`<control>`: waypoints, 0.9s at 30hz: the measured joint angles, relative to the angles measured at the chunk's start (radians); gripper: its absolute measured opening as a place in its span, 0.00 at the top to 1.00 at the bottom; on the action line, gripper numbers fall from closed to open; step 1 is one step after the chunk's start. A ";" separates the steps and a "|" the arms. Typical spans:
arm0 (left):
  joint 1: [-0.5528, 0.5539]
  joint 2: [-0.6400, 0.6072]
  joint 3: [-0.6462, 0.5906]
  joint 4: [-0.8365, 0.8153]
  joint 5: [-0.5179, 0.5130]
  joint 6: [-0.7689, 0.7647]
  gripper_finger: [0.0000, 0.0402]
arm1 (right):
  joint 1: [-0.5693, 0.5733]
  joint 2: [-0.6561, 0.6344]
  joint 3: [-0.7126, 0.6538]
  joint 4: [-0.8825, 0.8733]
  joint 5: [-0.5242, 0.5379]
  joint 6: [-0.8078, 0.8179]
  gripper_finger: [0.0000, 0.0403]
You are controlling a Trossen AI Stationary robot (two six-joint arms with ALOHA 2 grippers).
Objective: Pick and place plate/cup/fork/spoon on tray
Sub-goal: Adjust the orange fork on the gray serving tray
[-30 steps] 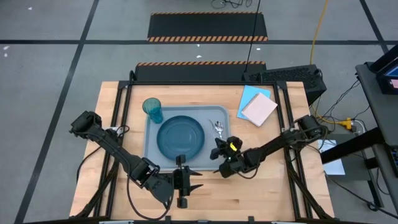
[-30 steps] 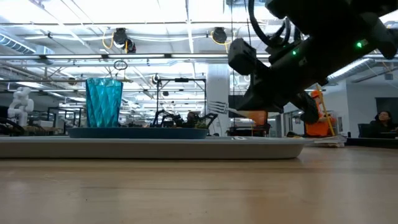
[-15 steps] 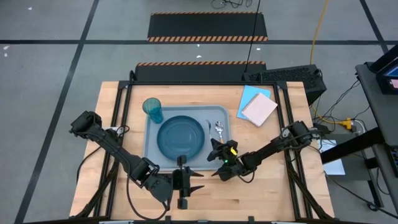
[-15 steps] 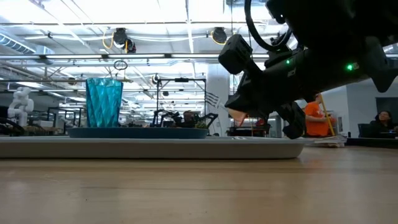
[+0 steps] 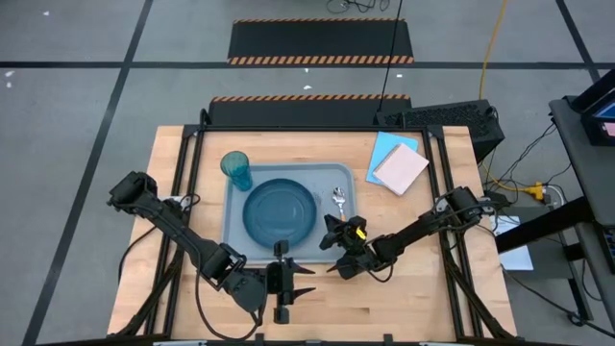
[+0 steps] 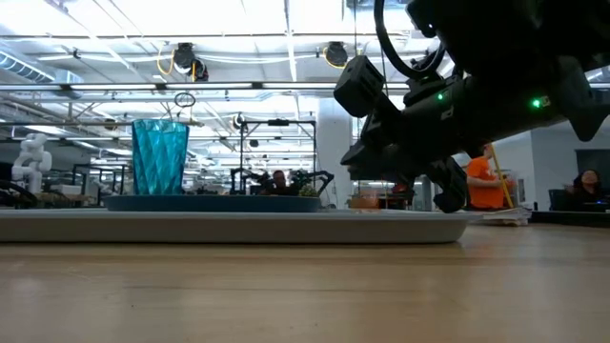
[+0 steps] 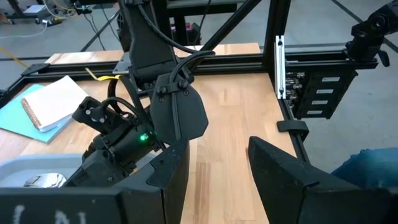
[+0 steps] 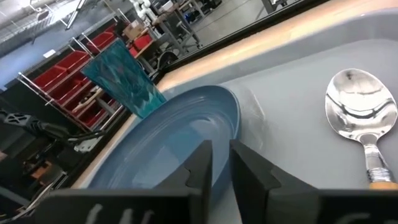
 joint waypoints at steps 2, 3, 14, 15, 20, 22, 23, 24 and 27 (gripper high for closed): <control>0.000 0.000 0.000 0.000 0.001 0.000 0.58 | 0.000 0.000 0.000 -0.001 -0.001 -0.004 0.84; 0.000 0.000 0.000 0.000 0.001 0.000 0.58 | 0.000 0.000 0.000 0.000 -0.001 -0.005 0.83; 0.000 0.000 0.000 -0.003 0.001 -0.001 0.58 | 0.003 -0.069 -0.004 0.013 -0.186 -0.250 0.73; 0.000 0.000 0.000 -0.003 0.001 -0.001 0.58 | -0.006 -0.080 -0.004 0.011 -0.239 -0.266 0.74; 0.000 0.000 0.000 -0.002 0.001 -0.002 0.58 | -0.065 -0.150 -0.003 -0.059 -0.476 -0.303 0.76; 0.000 0.000 0.000 -0.002 0.001 -0.004 0.58 | -0.084 -0.183 -0.002 -0.152 -0.543 -0.273 0.77; 0.000 0.000 0.000 -0.002 0.001 -0.006 0.58 | -0.092 -0.197 -0.002 -0.207 -0.566 -0.260 0.77; 0.000 0.000 0.000 -0.002 0.001 -0.006 0.58 | -0.098 -0.212 -0.002 -0.254 -0.587 -0.251 0.77; -0.001 0.000 0.000 -0.001 0.001 -0.006 0.58 | -0.110 -0.265 -0.002 -0.361 -0.644 -0.226 0.77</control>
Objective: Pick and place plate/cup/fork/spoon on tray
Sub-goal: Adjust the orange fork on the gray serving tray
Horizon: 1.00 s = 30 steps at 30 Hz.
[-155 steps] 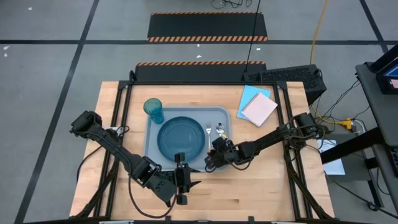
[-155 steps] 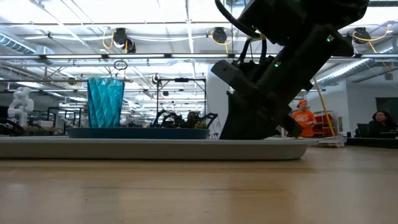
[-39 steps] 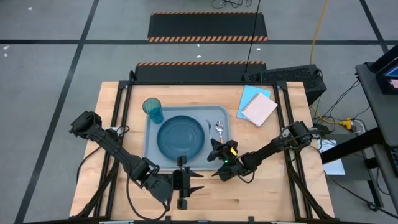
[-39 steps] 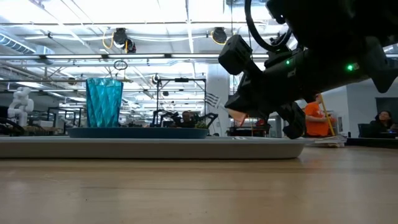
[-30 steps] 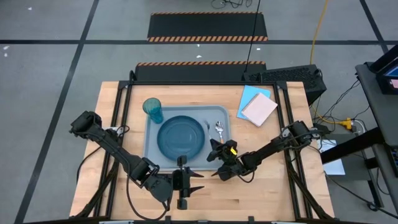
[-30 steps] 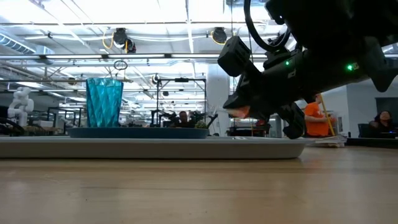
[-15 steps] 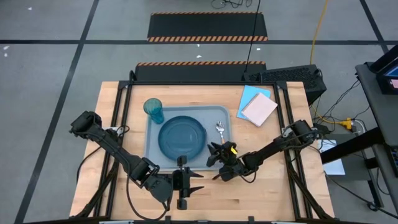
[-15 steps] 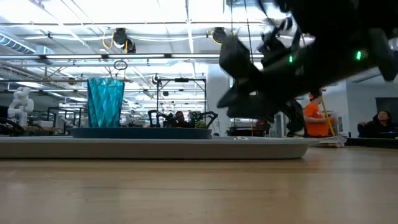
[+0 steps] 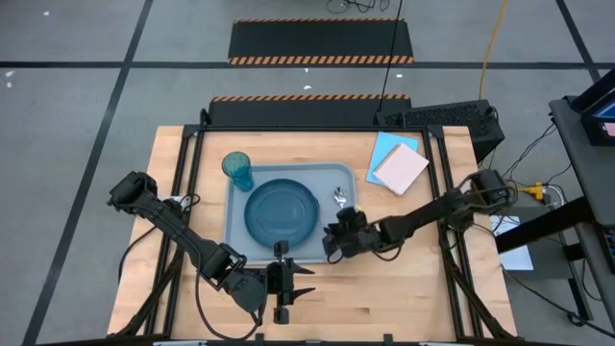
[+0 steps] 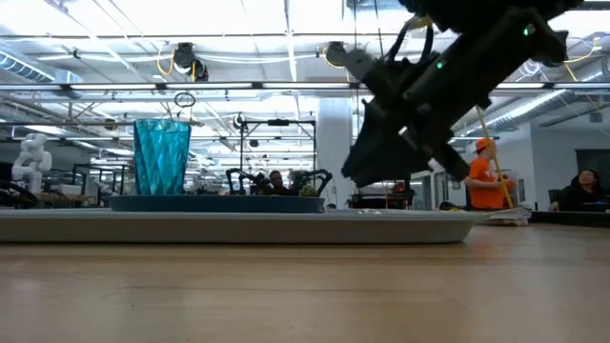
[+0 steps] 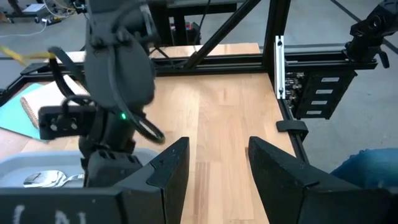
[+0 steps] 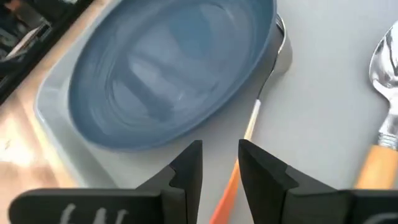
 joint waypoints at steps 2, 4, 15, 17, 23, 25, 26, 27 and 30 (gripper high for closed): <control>0.000 0.000 0.000 0.000 0.000 0.006 0.58 | -0.010 -0.024 0.000 -0.043 -0.043 0.005 0.77; 0.000 0.000 0.000 0.001 0.000 0.006 0.58 | -0.025 -0.031 0.000 -0.067 -0.087 -0.005 0.77; 0.007 0.000 0.000 0.008 0.000 0.003 0.58 | -0.086 0.053 0.002 -0.001 -0.198 -0.063 0.77; 0.007 0.000 0.000 0.009 0.000 0.003 0.58 | -0.087 0.072 0.001 0.006 -0.196 -0.069 0.77; 0.007 0.000 0.000 0.009 0.000 0.004 0.58 | -0.088 0.108 0.010 0.053 -0.193 -0.117 0.77; 0.007 0.000 0.000 0.009 0.000 0.004 0.58 | -0.088 0.119 0.019 0.037 -0.191 -0.122 0.77; 0.007 0.000 0.000 0.008 0.000 0.004 0.58 | -0.088 0.121 0.023 0.038 -0.189 -0.123 0.77; 0.007 0.000 0.000 0.007 0.000 0.005 0.58 | -0.088 0.122 0.023 0.038 -0.187 -0.122 0.77; 0.007 0.000 0.000 0.007 0.000 0.005 0.58 | -0.087 0.122 0.023 0.014 -0.155 -0.107 0.80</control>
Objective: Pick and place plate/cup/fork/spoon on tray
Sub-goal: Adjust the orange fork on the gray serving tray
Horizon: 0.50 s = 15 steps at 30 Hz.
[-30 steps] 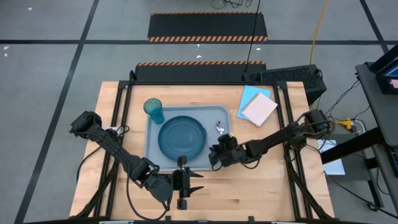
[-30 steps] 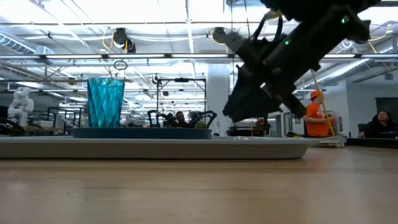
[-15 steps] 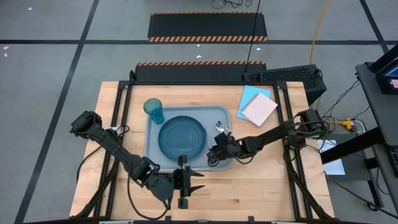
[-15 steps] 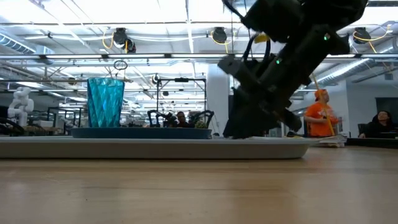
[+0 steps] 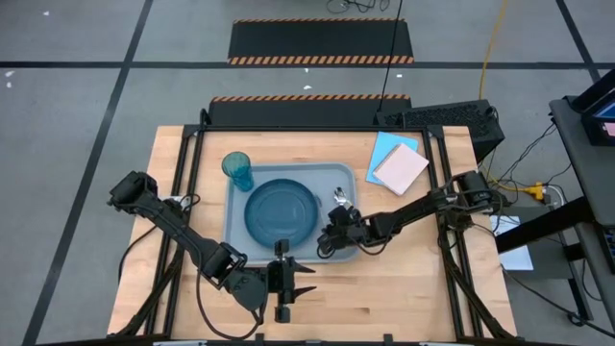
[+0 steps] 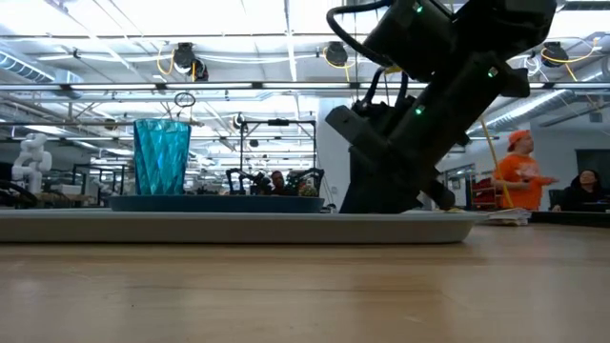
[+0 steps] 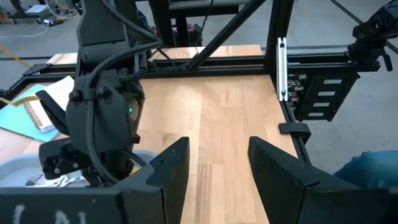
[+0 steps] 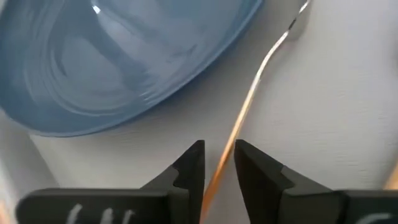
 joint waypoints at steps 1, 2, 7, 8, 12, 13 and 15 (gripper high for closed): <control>0.000 0.000 0.000 0.000 0.000 0.000 0.58 | 0.003 0.000 0.000 -0.005 0.013 0.000 0.82; 0.000 0.000 0.000 0.000 0.000 0.000 0.58 | 0.004 0.000 0.000 -0.011 0.015 0.001 0.85; -0.002 0.000 0.000 -0.003 0.000 -0.001 0.58 | 0.004 0.000 0.000 -0.016 0.019 -0.016 0.98; -0.002 0.000 0.000 -0.003 0.000 -0.001 0.58 | 0.005 0.000 0.000 -0.016 0.026 -0.020 0.98; -0.006 0.000 0.000 -0.002 0.012 -0.001 0.58 | 0.018 -0.013 -0.002 -0.024 0.087 0.000 0.99; -0.006 0.000 0.000 -0.001 0.020 -0.001 0.58 | 0.023 -0.020 -0.002 -0.027 0.110 0.008 0.99; -0.007 0.000 0.000 -0.001 0.025 -0.002 0.58 | 0.029 -0.034 -0.002 -0.027 0.151 0.028 0.99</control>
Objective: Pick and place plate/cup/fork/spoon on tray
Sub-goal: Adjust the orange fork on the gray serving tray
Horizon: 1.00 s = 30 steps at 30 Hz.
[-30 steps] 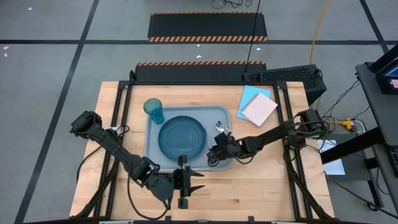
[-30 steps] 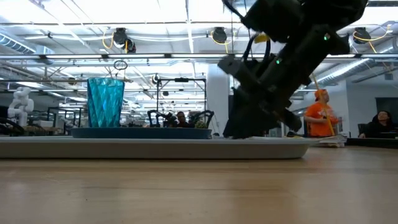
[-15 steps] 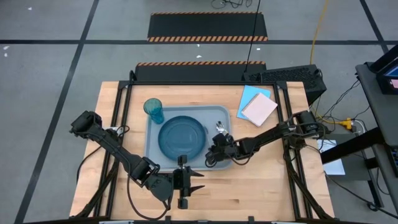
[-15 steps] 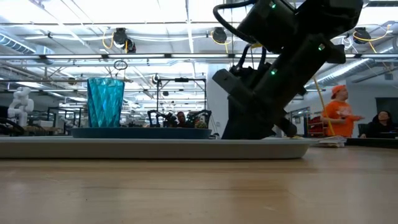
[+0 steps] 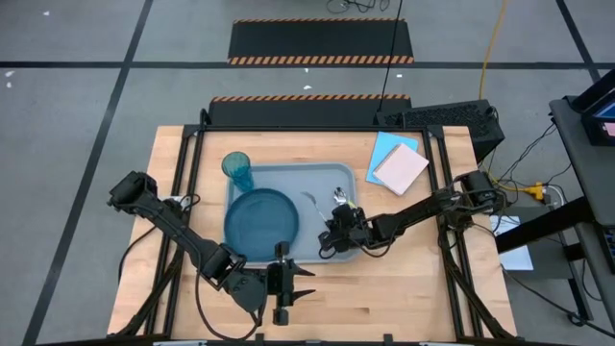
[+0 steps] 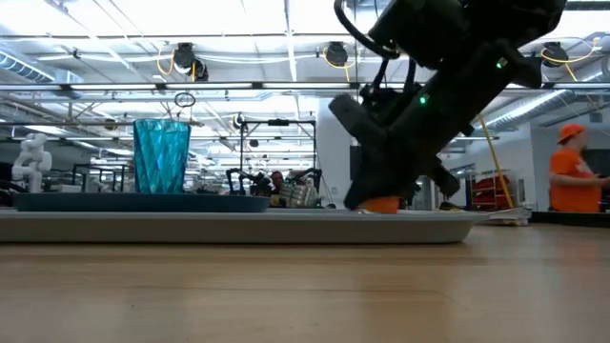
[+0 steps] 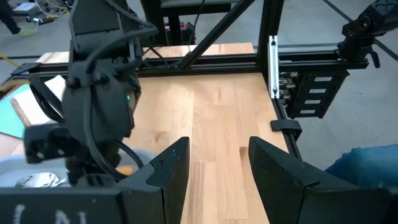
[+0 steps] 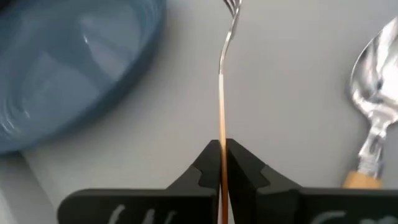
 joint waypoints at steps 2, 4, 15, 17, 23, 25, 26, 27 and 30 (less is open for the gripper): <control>-0.003 0.000 0.000 0.000 0.001 0.000 0.58 | 0.012 -0.011 0.000 0.007 0.052 0.015 0.99; -0.007 0.000 0.000 -0.001 0.001 0.002 0.58 | 0.033 -0.011 0.000 0.050 0.108 0.033 1.00; -0.002 0.000 0.000 0.002 0.001 0.021 0.58 | 0.121 0.001 -0.062 0.299 0.306 0.245 0.99; -0.001 0.000 0.000 0.004 0.001 0.020 0.58 | 0.124 0.016 -0.083 0.361 0.315 0.288 0.99; -0.001 0.000 0.000 0.022 0.001 0.024 0.58 | 0.131 0.064 -0.106 0.410 0.361 0.399 0.99; -0.001 0.000 0.000 0.022 0.001 0.025 0.58 | 0.130 0.087 -0.108 0.398 0.358 0.416 0.99; -0.001 0.000 0.000 0.022 0.001 0.026 0.58 | 0.131 0.096 -0.109 0.392 0.366 0.407 0.99; -0.001 0.000 0.000 0.022 0.001 0.026 0.58 | 0.131 0.099 -0.109 0.397 0.363 0.412 0.99; -0.001 0.000 0.000 0.022 0.001 0.027 0.58 | 0.131 0.105 -0.107 0.398 0.364 0.417 0.99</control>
